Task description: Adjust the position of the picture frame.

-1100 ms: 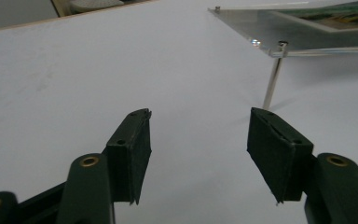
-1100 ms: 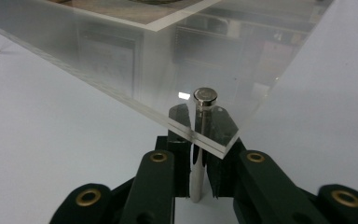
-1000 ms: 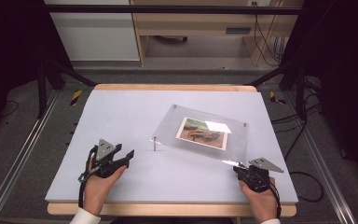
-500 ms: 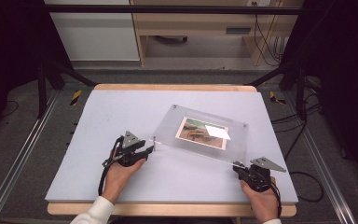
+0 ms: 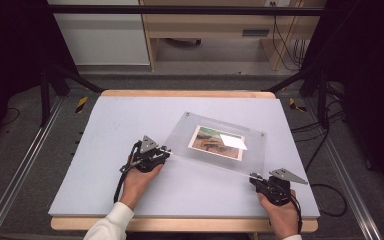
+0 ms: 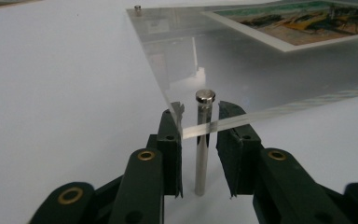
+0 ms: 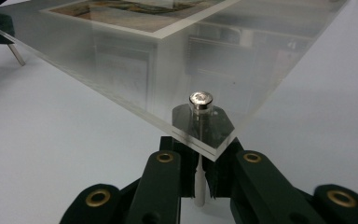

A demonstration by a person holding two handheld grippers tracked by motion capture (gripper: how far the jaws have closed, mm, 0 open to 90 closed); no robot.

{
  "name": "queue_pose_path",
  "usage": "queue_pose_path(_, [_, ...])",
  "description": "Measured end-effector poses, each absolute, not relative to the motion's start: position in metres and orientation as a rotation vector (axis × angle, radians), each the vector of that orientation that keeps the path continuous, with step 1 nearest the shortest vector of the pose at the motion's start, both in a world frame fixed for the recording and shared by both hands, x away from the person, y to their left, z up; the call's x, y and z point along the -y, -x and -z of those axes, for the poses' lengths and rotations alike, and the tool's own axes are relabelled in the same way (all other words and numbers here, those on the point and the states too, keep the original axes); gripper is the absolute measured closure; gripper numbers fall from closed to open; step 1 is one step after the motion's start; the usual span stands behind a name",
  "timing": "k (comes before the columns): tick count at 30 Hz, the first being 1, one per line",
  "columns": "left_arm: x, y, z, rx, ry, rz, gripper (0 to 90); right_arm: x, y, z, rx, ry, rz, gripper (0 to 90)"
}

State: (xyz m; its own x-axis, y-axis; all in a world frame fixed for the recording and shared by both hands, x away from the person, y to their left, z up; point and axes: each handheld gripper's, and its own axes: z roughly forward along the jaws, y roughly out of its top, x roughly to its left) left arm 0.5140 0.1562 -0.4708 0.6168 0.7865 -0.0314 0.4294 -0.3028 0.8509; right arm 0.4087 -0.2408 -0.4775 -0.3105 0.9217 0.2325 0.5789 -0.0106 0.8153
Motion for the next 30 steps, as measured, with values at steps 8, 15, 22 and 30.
queue_pose_path(8, [-0.1557,-0.5165,0.4717,-0.988,-1.859,-0.46,82.8,0.2419,-0.4087,0.4766,-1.885,-1.561,-1.267,84.0])
queue_pose_path(15, [-0.1541,-0.5161,0.4698,-0.999,-1.833,-0.466,84.4,0.2424,-0.4086,0.476,-1.867,-1.564,-1.279,83.3])
queue_pose_path(22, [-0.1539,-0.5175,0.4697,-1.01,-1.832,-0.462,84.5,0.2404,-0.4111,0.4756,-1.867,-1.536,-1.252,79.1])
queue_pose_path(30, [-0.1528,-0.5185,0.4647,-1.001,-1.837,-0.472,84.4,0.241,-0.4128,0.4714,-1.846,-1.506,-1.269,84.4])
